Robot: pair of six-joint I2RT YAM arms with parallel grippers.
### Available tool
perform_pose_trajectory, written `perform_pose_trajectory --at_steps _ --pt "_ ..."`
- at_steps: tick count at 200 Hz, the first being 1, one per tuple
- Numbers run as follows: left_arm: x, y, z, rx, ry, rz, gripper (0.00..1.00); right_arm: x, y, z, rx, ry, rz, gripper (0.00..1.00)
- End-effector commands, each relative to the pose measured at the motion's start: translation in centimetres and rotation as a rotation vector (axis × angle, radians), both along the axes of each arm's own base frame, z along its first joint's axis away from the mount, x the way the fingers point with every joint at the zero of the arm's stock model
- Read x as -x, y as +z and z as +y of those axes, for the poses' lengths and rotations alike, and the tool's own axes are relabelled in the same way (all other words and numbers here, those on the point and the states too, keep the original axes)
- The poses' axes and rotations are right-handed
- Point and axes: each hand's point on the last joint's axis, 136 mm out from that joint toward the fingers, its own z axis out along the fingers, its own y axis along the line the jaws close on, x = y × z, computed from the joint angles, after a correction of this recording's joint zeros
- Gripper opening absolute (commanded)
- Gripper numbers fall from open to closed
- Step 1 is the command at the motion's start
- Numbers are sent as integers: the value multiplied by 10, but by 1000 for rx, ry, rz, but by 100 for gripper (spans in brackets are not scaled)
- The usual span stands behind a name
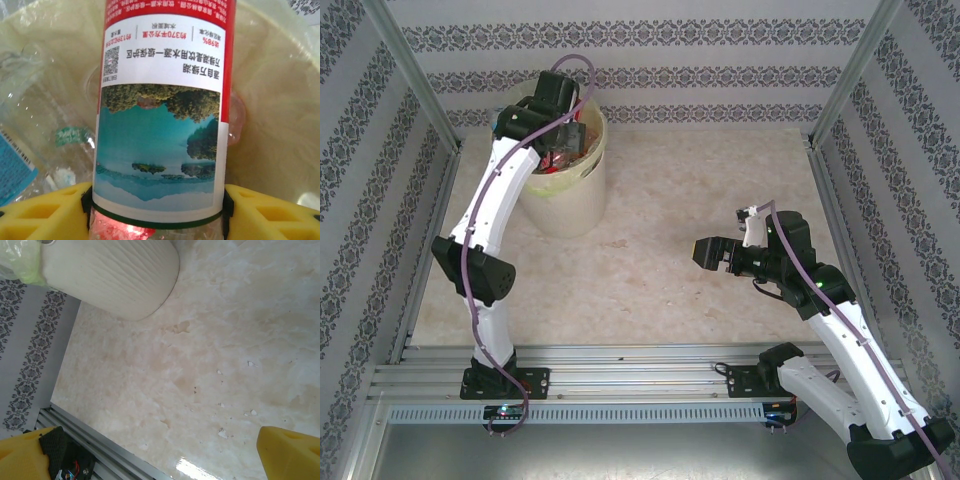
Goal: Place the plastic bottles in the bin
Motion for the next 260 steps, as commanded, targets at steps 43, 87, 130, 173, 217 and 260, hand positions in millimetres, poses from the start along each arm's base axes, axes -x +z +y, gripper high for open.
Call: perform_pose_trajectory --at_steps 43,87,130,173,217,260 --pt "10 34 9 42 -5 -90 82 -4 7 2 -18 5 -22 98" --pt "17 56 8 88 -8 -131 92 -3 8 1 -17 2 -24 98" --pt "33 81 0 158 -50 -175 100 -4 9 2 -19 6 -28 98" --pt "66 106 -21 276 -199 -239 100 -8 22 4 2 35 -81 98" --pt "115 89 -23 296 -242 -261 100 -14 40 -1 46 25 -160 98" --pt "167 55 -14 344 -236 -302 100 -29 43 -29 148 -129 -211 98"
